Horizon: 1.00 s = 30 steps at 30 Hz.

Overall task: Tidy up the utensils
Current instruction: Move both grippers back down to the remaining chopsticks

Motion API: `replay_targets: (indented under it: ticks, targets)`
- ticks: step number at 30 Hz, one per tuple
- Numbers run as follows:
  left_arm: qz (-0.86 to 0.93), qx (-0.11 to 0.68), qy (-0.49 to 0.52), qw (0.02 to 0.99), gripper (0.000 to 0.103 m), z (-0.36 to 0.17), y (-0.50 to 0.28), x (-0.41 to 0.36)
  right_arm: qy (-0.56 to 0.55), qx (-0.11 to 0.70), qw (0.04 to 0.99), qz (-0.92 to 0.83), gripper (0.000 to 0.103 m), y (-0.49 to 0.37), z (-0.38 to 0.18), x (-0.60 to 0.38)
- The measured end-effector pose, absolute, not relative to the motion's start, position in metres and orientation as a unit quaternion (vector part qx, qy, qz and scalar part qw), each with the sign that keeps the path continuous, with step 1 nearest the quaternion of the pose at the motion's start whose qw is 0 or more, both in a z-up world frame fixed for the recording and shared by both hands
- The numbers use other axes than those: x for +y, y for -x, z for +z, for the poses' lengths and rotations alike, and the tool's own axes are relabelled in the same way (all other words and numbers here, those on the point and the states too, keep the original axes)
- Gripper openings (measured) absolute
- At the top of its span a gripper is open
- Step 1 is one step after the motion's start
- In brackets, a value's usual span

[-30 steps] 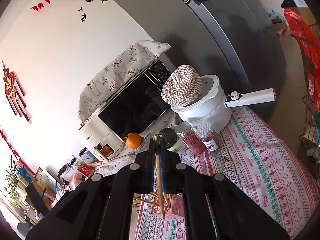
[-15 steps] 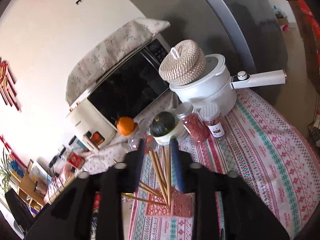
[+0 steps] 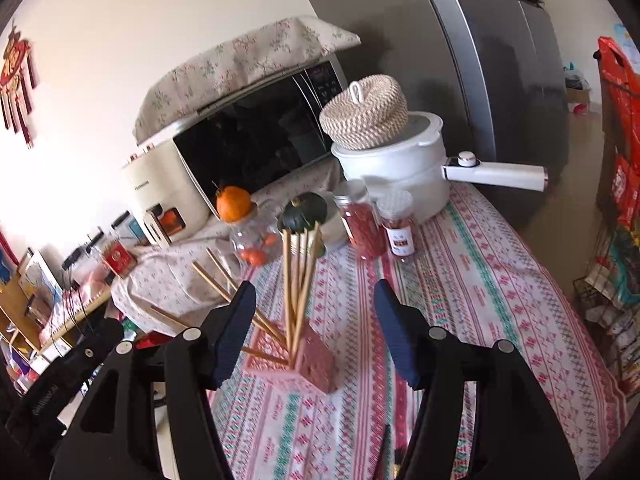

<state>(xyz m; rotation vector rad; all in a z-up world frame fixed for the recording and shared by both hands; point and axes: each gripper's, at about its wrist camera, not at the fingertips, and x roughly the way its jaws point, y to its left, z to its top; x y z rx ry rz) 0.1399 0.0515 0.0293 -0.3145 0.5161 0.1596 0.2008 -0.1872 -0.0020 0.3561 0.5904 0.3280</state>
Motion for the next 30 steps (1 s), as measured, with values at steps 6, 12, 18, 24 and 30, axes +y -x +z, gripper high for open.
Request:
replay_targets:
  ticks: [6, 12, 18, 24, 30]
  targets:
    - [0.089, 0.287, 0.142, 0.943, 0.092, 0.004, -0.132, 0.047, -0.132, 0.311, 0.931, 0.141, 0.071, -0.186, -0.023, -0.188]
    - [0.087, 0.317, 0.125, 0.936, 0.095, -0.019, -0.125, 0.038, -0.115, 0.331, 0.929, 0.123, 0.083, -0.173, -0.044, -0.198]
    - [0.078, 0.345, 0.095, 0.930, 0.096, -0.037, -0.126, 0.021, -0.091, 0.357, 0.924, 0.099, 0.093, -0.171, -0.064, -0.205]
    - [0.064, 0.404, 0.088, 0.908, 0.096, -0.065, -0.140, 0.009, -0.066, 0.389, 0.917, 0.054, 0.096, -0.172, -0.086, -0.227]
    - [0.048, 0.513, 0.078, 0.853, 0.096, -0.117, -0.164, -0.008, -0.066, 0.464, 0.883, 0.032, 0.096, -0.180, -0.125, -0.262]
